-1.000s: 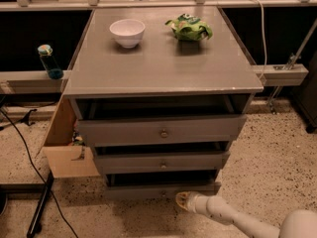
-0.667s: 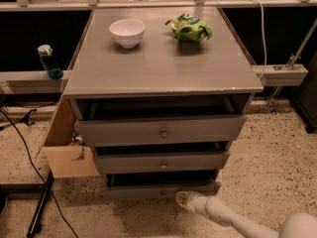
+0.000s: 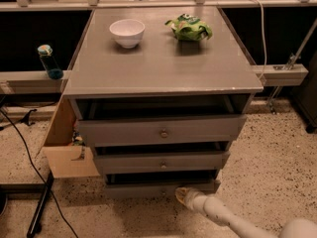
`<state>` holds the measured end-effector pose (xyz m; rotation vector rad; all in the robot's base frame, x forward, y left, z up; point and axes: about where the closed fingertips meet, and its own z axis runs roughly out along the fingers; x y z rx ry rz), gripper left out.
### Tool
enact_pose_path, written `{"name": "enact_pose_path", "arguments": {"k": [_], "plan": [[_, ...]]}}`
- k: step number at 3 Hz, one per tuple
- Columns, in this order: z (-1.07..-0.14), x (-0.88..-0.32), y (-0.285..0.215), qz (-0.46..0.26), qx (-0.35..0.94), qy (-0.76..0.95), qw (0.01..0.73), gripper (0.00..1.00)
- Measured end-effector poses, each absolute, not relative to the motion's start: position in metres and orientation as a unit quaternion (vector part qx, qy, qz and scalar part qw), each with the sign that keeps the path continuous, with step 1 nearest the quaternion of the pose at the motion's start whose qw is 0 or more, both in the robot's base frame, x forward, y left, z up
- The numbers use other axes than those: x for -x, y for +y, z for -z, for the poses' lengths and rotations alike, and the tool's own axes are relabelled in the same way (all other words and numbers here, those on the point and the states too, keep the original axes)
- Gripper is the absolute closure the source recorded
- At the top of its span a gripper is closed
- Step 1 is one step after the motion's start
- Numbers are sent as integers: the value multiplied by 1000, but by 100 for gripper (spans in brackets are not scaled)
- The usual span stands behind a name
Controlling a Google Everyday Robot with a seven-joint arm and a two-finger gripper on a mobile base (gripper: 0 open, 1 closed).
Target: Close bottom drawer
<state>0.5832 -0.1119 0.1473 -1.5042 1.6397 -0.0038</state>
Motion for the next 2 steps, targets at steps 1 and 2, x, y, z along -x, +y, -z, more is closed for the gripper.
{"name": "enact_pose_path", "arguments": {"k": [1, 2], "plan": [[-152, -594, -109, 14, 606, 654, 453, 100], [-155, -612, -104, 29, 606, 643, 468, 100]]}}
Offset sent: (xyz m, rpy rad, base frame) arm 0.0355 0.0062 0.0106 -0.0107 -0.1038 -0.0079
